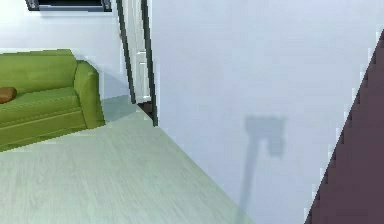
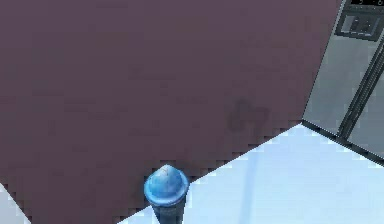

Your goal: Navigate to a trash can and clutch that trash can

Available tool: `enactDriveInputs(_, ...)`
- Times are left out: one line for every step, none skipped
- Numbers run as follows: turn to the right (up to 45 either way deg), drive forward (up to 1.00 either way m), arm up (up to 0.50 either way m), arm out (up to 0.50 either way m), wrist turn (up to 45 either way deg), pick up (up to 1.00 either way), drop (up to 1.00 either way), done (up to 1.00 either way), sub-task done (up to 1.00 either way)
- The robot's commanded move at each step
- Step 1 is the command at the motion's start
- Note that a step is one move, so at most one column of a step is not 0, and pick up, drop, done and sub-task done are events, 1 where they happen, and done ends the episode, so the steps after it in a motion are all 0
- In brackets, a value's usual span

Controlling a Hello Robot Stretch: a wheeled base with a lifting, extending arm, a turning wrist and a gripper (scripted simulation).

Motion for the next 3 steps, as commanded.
enactDriveInputs(0.0,0.00,0.18,0.00,0.0,0.00,0.00,0.00,0.00)
enactDriveInputs(0.0,0.00,0.00,0.50,0.0,0.00,0.00,0.00,0.00)
enactDriveInputs(0.0,0.00,0.00,0.00,45.0,0.00,0.00,0.00,0.00)
